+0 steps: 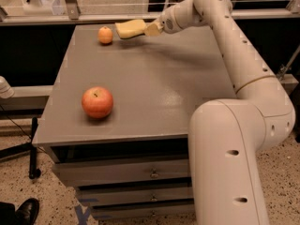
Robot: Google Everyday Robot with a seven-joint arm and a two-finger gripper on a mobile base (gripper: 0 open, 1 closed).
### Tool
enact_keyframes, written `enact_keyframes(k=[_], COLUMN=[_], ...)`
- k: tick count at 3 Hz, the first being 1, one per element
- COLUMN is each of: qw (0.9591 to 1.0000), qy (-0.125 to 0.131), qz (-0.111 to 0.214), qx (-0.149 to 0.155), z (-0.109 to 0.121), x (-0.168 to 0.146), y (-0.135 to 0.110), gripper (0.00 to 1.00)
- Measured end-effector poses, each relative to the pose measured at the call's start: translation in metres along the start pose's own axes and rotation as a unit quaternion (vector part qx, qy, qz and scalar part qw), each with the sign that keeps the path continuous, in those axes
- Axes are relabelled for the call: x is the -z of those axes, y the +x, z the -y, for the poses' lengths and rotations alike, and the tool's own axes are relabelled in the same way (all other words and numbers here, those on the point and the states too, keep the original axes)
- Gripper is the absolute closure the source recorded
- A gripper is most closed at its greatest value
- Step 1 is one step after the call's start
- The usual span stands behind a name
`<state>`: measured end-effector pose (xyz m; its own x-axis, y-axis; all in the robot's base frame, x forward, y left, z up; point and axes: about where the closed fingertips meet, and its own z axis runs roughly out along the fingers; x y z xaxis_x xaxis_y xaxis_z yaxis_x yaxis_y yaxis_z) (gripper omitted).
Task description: Move sponge near orange
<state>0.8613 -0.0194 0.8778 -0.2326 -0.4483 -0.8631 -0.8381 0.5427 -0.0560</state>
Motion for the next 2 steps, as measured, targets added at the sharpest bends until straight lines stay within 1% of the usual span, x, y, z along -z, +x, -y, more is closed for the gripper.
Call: enact_keyframes(k=[1,2], qw=[1.0000,0.9999], qy=[0.002,-0.003], qz=[-0.006,-0.014], qx=[0.001,0.001], z=[0.0044,0.0030], x=[-0.0113,-0.0184], y=[0.0066,0.0091], gripper=[1.00,0.84])
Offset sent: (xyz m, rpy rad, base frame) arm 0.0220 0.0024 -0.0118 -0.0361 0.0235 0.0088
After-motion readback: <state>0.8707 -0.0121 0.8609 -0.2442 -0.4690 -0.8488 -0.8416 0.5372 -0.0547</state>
